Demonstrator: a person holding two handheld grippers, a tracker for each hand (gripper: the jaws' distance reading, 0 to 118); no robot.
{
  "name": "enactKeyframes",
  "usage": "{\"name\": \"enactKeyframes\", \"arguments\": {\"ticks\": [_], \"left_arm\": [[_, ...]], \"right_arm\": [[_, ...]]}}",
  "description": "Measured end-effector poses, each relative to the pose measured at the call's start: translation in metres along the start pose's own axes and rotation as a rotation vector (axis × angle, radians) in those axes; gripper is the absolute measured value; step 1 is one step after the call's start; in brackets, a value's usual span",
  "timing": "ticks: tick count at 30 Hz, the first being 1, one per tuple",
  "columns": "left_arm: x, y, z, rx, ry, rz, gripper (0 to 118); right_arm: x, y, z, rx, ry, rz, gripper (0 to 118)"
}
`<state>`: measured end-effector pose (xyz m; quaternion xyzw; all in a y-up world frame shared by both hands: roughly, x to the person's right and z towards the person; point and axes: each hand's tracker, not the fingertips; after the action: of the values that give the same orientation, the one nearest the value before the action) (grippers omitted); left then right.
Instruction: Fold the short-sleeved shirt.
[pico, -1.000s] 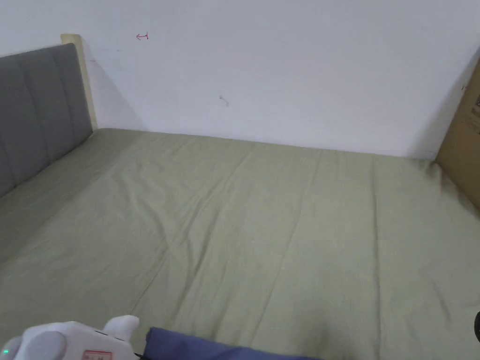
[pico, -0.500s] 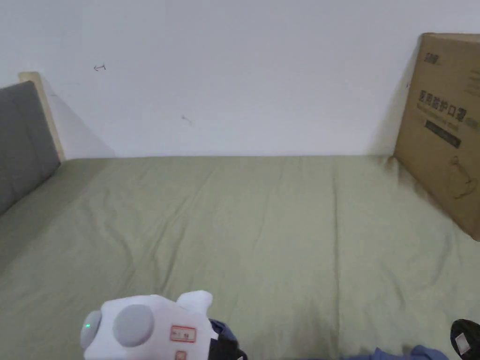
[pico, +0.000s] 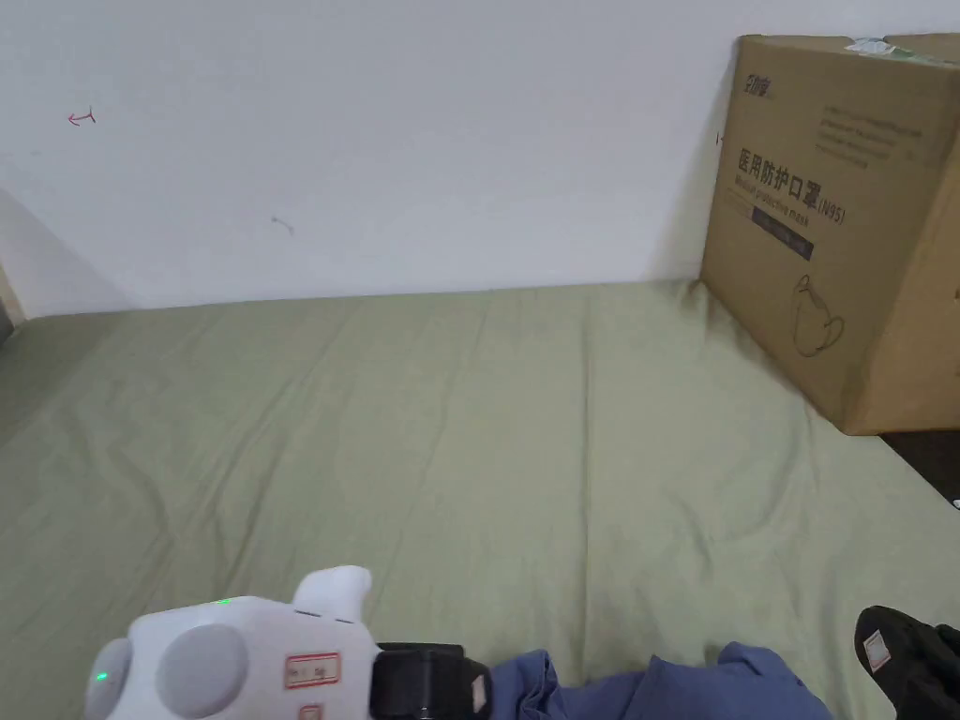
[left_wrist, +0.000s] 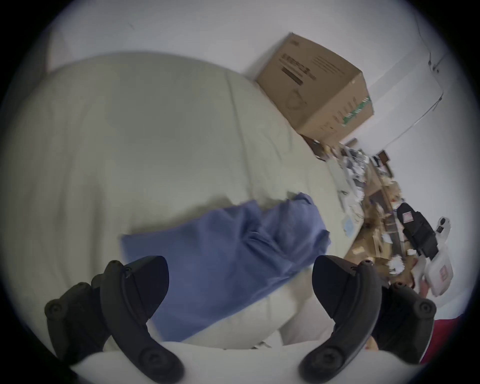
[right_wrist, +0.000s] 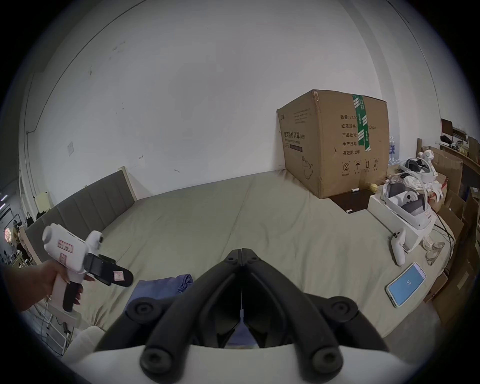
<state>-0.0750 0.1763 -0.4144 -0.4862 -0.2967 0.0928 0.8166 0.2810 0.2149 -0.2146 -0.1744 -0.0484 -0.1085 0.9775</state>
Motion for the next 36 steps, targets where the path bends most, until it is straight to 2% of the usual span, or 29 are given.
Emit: {"name": "enactKeyframes", "arguments": {"ticks": [1,2,3,4,5,8,11,15,17,20,21,23,27,28,29,31,32,36], "left_arm": [[-0.003,-0.001,0.004,0.005,0.022,-0.020,106],[-0.005,-0.003,0.001,0.018,0.029,-0.044,78],[-0.004,-0.005,-0.002,0.032,0.049,-0.064,38],[-0.001,-0.006,-0.011,0.028,0.083,-0.083,5],[0.000,-0.006,-0.025,0.013,0.119,-0.096,3],[0.010,-0.005,-0.074,-0.076,0.046,-0.093,3],[0.031,-0.010,-0.122,-0.155,0.062,-0.123,3],[0.062,-0.030,-0.147,-0.209,-0.010,-0.121,3],[0.070,-0.033,-0.138,-0.218,-0.141,-0.122,3],[0.055,-0.028,-0.108,-0.261,-0.558,-0.020,4],[0.049,-0.027,-0.095,-0.238,-0.583,-0.003,4],[0.025,-0.019,-0.064,-0.112,-0.503,0.009,4],[-0.059,-0.011,-0.010,0.010,-0.406,0.192,4],[-0.082,-0.014,-0.001,0.027,-0.408,0.243,6],[-0.104,-0.018,0.006,0.038,-0.402,0.296,32],[-0.141,-0.027,0.012,0.051,-0.412,0.377,104],[-0.155,-0.033,0.011,0.043,-0.418,0.396,118],[-0.201,-0.055,0.001,0.111,-0.487,0.529,118]], "right_arm": [[0.000,0.000,-0.001,-0.001,0.006,0.001,0],[-0.001,0.000,-0.002,-0.003,0.013,0.001,0],[-0.002,0.000,-0.002,-0.003,0.017,0.002,0],[-0.002,0.000,-0.002,-0.001,0.020,0.004,0],[-0.002,0.000,-0.002,0.000,0.021,0.006,0],[-0.002,-0.001,-0.002,-0.001,0.013,0.018,0],[0.000,-0.001,0.000,-0.013,0.004,0.017,0],[0.003,-0.002,0.001,-0.030,-0.011,0.011,0],[0.003,-0.002,0.001,-0.038,-0.018,0.013,0],[0.004,-0.001,0.000,-0.050,-0.010,0.012,0],[0.004,-0.001,-0.001,-0.052,-0.007,0.015,0],[0.002,0.001,-0.001,-0.051,-0.005,0.031,0],[-0.002,0.002,-0.001,-0.049,0.002,0.037,0],[-0.004,0.002,-0.003,-0.051,0.003,0.037,0],[-0.006,0.002,-0.004,-0.055,0.005,0.037,0],[-0.011,0.001,-0.007,-0.066,0.013,0.036,0],[-0.014,0.000,-0.009,-0.072,0.018,0.036,0],[-0.028,-0.001,-0.016,-0.101,0.032,0.060,0]]}}
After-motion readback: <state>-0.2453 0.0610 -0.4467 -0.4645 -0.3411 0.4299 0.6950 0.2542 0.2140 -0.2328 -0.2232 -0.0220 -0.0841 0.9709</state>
